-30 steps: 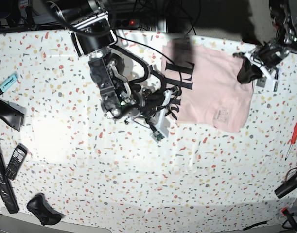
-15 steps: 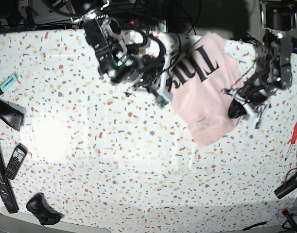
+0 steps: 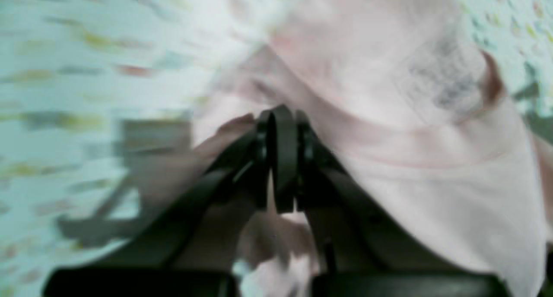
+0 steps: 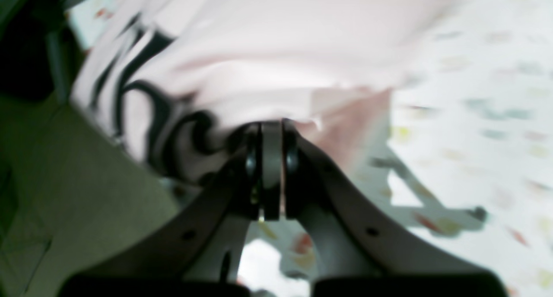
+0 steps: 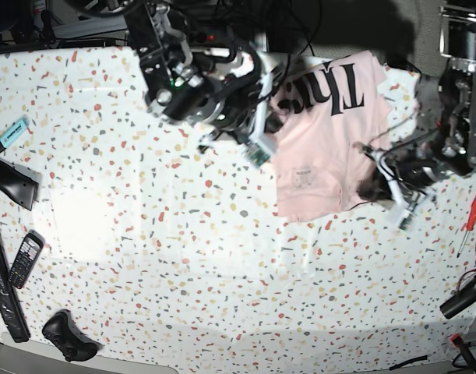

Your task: Fold the T-shirt properly

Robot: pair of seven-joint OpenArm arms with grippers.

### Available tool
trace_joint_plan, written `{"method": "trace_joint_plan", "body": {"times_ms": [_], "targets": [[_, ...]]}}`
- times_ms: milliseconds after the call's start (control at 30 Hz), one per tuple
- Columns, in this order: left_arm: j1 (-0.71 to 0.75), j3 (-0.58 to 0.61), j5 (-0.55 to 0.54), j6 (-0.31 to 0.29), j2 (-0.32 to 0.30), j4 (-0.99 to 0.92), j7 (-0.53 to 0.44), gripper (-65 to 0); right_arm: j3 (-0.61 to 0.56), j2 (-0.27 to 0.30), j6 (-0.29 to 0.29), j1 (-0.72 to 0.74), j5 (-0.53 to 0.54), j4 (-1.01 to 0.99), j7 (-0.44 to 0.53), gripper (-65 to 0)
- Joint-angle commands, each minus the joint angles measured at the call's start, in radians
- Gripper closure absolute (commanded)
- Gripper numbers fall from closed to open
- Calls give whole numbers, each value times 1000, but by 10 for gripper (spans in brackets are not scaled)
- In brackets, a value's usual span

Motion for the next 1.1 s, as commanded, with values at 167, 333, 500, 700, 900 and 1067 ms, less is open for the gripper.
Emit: {"method": "trace_joint_plan", "body": {"times_ms": [167,333,500,700,900,1067], "targets": [[120,-191,-39,7,-42,123,-17,0,200,-5,-8,-28,12,133,-29,0],[268,-391,-141,3,-42,166,45,0,349,-8,-8,-155,18,261,-52,0],[403,-548,-225,2,-42,190,181,0,446,-13,-12,-317,118,402,-180,0],[603,-646,-248,2,-41,189,243,0,495,-13,-83,-517,168,470,-264,0],[766,-644,-201,-2,48,135,132,0,496,-13,-88,-700,163,381,-226,0],[761,-643,-92,-2,150,-57,25,0,496,-10,-88,-722,84,150,-187,0]]}}
